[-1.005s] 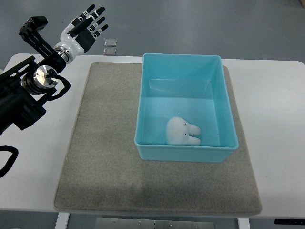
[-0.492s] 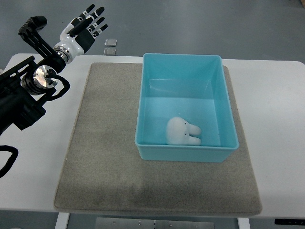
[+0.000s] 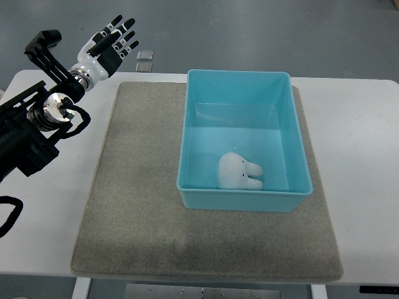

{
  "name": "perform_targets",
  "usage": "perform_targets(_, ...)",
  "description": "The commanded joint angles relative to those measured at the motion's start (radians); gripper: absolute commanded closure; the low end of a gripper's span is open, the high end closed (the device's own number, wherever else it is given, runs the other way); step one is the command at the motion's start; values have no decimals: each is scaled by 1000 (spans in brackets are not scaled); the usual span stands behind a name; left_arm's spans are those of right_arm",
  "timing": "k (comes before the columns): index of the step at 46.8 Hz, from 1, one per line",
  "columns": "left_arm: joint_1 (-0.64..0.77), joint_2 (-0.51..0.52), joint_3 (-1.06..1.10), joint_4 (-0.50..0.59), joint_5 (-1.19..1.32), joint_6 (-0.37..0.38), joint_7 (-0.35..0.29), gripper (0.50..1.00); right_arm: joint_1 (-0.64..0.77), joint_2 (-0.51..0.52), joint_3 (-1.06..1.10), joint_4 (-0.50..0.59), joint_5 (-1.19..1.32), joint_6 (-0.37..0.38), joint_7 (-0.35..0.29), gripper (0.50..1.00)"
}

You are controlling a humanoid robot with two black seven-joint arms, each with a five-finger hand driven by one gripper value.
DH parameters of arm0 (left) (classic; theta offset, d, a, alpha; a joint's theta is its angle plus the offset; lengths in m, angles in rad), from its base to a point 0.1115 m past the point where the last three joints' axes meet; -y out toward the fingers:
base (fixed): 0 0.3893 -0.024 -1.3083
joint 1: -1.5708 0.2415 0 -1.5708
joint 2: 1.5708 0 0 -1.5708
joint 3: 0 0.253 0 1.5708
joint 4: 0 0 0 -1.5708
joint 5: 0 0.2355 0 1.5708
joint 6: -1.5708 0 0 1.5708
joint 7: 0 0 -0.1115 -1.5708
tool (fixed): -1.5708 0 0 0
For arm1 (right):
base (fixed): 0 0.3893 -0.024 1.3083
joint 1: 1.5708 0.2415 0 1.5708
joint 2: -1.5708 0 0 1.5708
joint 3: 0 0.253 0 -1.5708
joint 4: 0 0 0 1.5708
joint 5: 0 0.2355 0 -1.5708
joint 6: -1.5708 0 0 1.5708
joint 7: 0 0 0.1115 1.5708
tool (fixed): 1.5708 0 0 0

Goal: Place white toy into blue box with left hand

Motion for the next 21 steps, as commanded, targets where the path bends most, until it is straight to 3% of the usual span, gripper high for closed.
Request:
perform_targets(1, 5, -1, 0, -1, -2, 0, 0, 506, 15, 0, 2, -2, 3, -3, 2, 564)
perform_targets(21, 7, -1, -2, 0, -8, 0, 0, 506, 36, 0, -1, 12, -8, 2, 5, 564)
